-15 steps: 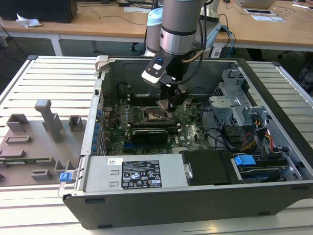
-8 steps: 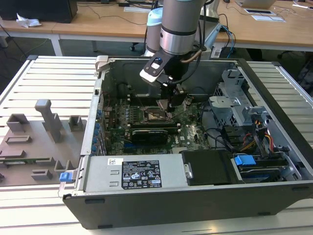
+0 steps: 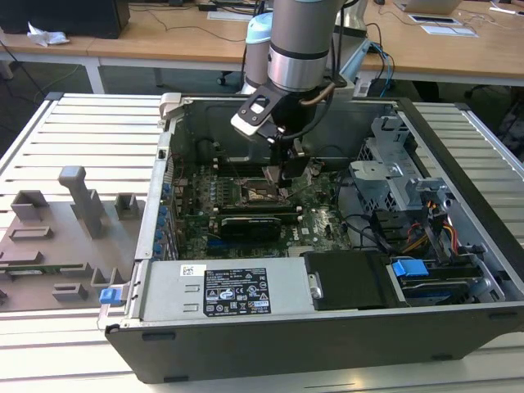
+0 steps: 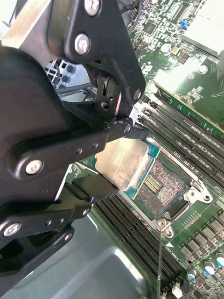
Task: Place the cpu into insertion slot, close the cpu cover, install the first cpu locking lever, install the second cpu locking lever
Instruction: 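Place the cpu into insertion slot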
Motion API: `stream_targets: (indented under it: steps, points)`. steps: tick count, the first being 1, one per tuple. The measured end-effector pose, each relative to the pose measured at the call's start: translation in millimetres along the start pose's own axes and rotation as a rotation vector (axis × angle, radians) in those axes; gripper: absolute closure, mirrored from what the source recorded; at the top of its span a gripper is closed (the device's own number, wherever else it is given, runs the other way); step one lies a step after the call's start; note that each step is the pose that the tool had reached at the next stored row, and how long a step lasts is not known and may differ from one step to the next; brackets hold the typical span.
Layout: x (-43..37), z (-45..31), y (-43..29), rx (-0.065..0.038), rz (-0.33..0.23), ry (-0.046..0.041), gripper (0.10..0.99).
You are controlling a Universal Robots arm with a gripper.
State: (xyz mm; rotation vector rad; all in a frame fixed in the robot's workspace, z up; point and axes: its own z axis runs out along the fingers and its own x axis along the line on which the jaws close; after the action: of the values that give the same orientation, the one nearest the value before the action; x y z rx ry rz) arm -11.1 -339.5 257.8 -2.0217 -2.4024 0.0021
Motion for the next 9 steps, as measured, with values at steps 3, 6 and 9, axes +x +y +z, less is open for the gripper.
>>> stream_targets:
  steps: [3,6,9]
  points:
    - [0.0,0.0,0.0,0.000,0.022,0.0001,0.541]
    - [0.0,0.0,0.0,0.000,0.104,0.0002,0.541]
    - [0.0,0.0,0.0,0.000,0.135,0.0003,0.541]
